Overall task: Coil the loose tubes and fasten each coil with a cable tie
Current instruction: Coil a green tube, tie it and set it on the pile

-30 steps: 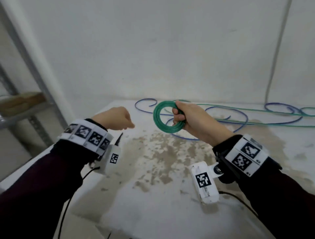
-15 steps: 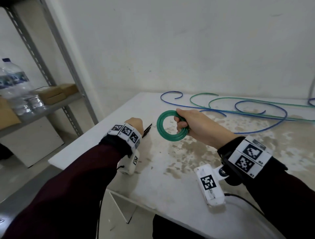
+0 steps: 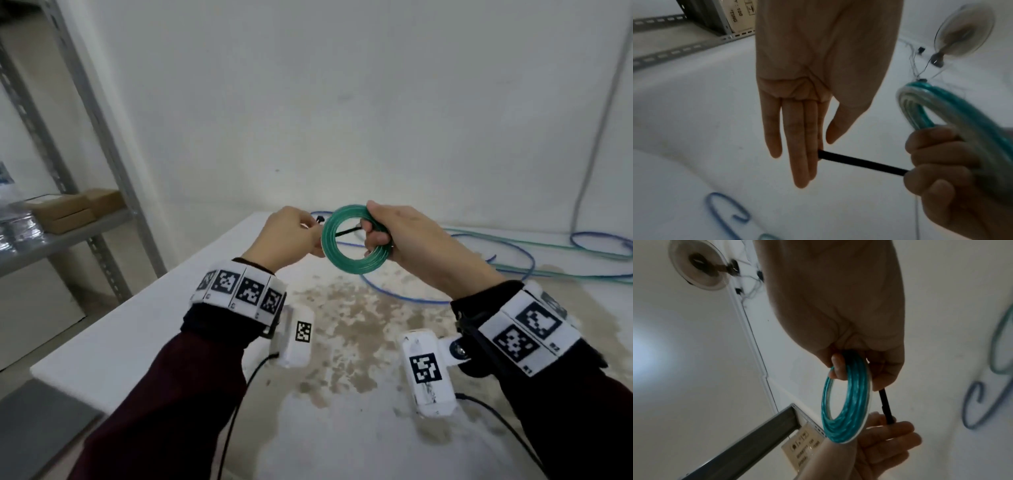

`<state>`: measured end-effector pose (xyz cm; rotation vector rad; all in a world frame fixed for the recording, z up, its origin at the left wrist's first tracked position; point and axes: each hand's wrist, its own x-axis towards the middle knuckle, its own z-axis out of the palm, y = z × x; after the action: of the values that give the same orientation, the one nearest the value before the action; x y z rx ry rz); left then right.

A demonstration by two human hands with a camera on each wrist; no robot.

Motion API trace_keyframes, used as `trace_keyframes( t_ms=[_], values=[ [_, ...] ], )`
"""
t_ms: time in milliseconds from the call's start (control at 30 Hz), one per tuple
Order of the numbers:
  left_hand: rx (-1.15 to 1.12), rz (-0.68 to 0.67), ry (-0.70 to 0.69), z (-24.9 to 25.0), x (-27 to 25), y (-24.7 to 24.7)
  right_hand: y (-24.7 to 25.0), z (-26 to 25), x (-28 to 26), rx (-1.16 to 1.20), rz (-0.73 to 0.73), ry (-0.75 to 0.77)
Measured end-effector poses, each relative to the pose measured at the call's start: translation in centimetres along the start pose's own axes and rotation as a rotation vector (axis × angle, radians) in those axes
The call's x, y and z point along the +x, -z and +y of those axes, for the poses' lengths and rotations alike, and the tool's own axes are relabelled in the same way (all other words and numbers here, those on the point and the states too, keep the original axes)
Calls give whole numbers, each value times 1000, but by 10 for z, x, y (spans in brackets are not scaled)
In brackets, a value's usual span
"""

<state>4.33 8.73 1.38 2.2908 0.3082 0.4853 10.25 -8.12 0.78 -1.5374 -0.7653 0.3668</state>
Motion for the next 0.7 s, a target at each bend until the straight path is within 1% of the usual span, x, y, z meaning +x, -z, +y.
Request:
trace_keyframes(
  t_ms=[67,200,333,400,500,567,700],
  values=[
    [-133,27,-64,21,8,-15,25,-15,-7,-90,44,66],
    [-447,116,-117,58,25,-37,75,-33,-22,-291,90,132],
    [-527,219,-181,81,39,-51,116,-41,-35,-343,132,150],
    [-575,240,-196,89,42,-57,129,-43,-40,-349,141,158],
    [-685,204,-227,104,40,-66,137,-42,-41,-443,136,172],
    [-755,124,-263,116,36,-74,138,-37,-38,-496,128,174],
    [-731,-17,-308,129,29,-87,142,-30,-33,-535,132,217]
  ],
)
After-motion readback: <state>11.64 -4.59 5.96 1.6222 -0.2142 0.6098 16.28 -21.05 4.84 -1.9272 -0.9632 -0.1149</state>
